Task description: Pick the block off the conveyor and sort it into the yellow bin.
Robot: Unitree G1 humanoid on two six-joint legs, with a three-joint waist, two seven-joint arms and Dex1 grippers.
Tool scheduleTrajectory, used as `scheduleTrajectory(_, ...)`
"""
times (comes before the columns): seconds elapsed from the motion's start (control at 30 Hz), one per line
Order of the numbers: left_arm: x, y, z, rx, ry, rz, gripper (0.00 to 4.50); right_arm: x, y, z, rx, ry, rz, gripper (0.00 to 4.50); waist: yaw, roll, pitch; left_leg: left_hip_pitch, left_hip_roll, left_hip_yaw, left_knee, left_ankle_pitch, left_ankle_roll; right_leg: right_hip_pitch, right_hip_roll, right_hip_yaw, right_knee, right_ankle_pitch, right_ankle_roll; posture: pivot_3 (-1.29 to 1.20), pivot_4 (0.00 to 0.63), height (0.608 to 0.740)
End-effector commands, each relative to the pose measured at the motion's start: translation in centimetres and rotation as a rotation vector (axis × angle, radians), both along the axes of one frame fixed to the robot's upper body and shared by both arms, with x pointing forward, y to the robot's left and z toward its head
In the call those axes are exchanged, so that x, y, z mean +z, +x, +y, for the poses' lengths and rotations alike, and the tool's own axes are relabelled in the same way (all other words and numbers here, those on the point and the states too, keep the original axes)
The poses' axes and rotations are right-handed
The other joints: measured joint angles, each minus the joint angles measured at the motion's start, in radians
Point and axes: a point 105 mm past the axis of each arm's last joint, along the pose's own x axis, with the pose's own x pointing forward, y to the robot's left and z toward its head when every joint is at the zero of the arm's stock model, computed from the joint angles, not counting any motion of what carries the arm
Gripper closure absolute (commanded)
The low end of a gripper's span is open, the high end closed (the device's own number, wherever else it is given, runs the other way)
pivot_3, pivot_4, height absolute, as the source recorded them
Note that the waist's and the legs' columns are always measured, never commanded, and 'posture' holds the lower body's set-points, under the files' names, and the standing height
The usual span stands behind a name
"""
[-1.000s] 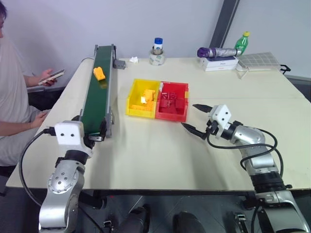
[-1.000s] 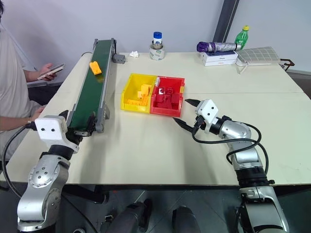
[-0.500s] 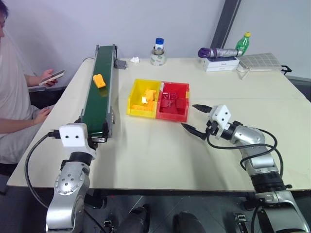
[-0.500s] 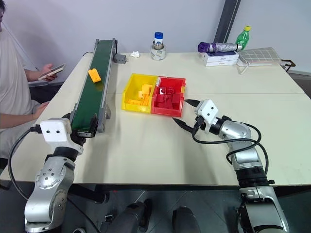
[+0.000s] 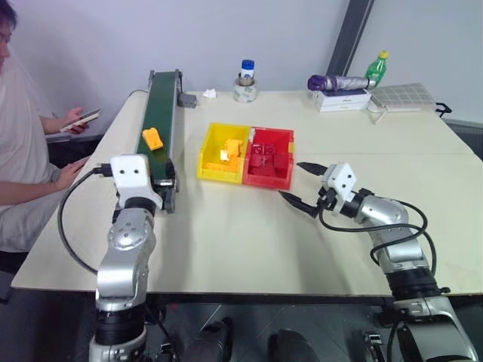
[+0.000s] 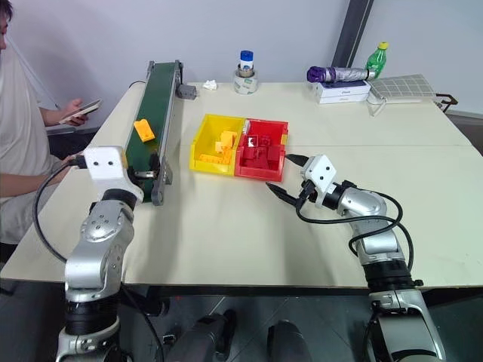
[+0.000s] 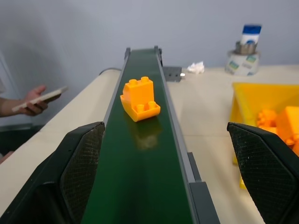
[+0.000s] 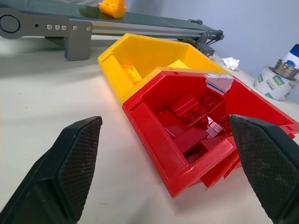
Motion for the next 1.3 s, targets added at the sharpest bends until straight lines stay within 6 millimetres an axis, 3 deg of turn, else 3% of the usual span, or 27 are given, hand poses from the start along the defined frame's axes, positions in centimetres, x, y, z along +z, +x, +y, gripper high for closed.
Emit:
scheduleTrajectory(0.03,0.8,1.9,0.6,0.073,0.016,0.015,0.06,1.1,-0.2,0.4,0.011,0.01,-0.045,0.0,0.0,0.0,0.0,0.0,0.0,0.0,0.0,0.0,0.0,0.0,0.0,0.0,0.0,0.0,0.0,0.0,0.15,0.74)
scheduleTrajectory(0.27,1.8,4.2,0.7,0.118,-0.047,0.017,0.06,1.1,-0.3,0.4,0.01,0.01,-0.045,0.0,-0.002,0.0,0.0,-0.001,0.0,0.0,0.001,0.0,0.0,0.0,0.0,0.0,0.0,0.002,0.003,0.0,0.15,0.74)
scheduleTrajectory(0.57,0.9,4.3,1.7,0.24,-0.089,0.057,0.06,0.9,-0.6,0.2,-0.005,0.017,-0.04,0.0,-0.001,0.0,0.0,-0.001,0.0,0.0,0.001,0.0,0.0,0.0,0.0,0.0,0.0,0.002,0.004,0.0,0.15,0.74)
scheduleTrajectory(0.67,-0.1,4.3,1.5,0.225,-0.11,0.089,0.9,0.9,-0.6,0.2,-0.003,0.014,-0.041,0.0,0.0,0.0,0.0,-0.001,0.0,0.0,0.002,0.0,0.0,0.0,0.0,0.0,0.0,0.002,0.005,0.0,0.15,0.74)
scheduleTrajectory(0.8,0.3,4.2,1.2,0.193,-0.125,0.068,2.94,1.0,-0.5,0.3,-0.001,0.015,-0.041,0.0,-0.001,0.0,0.0,-0.001,0.0,0.0,0.002,0.0,0.0,0.0,0.0,0.0,0.0,0.003,0.005,0.0,0.15,0.74)
scheduleTrajectory(0.83,0.8,4.1,1.1,0.186,-0.131,0.051,3.21,1.0,-0.5,0.4,-0.001,0.016,-0.041,0.0,-0.001,0.0,0.0,-0.001,0.0,0.0,0.002,0.0,0.0,0.0,0.0,0.0,0.0,0.003,0.005,0.0,0.15,0.74)
scheduleTrajectory(0.93,2.8,4.5,-0.9,0.049,-0.127,-0.015,3.16,1.0,-0.5,0.4,0.0,0.015,-0.04,0.0,0.0,0.0,0.0,-0.001,0.0,0.0,0.002,0.0,0.0,0.0,0.0,0.0,0.0,0.003,0.005,0.0,0.15,0.74)
scheduleTrajectory(1.07,5.4,6.0,-5.0,-0.159,-0.077,-0.083,3.16,1.2,-0.4,0.5,-0.003,0.016,-0.044,0.0,0.003,-0.001,0.0,-0.001,0.0,-0.001,0.002,0.0,0.0,0.0,0.0,-0.001,0.0,0.003,0.005,0.0,0.15,0.74)
scheduleTrajectory(1.3,6.3,9.5,-10.7,-0.362,-0.008,-0.101,3.16,1.5,-0.7,0.6,-0.014,0.02,-0.056,0.0,-0.002,-0.001,0.0,-0.001,-0.001,0.0,0.002,0.0,0.0,0.001,0.0,-0.001,-0.001,0.003,0.005,0.0,0.15,0.74)
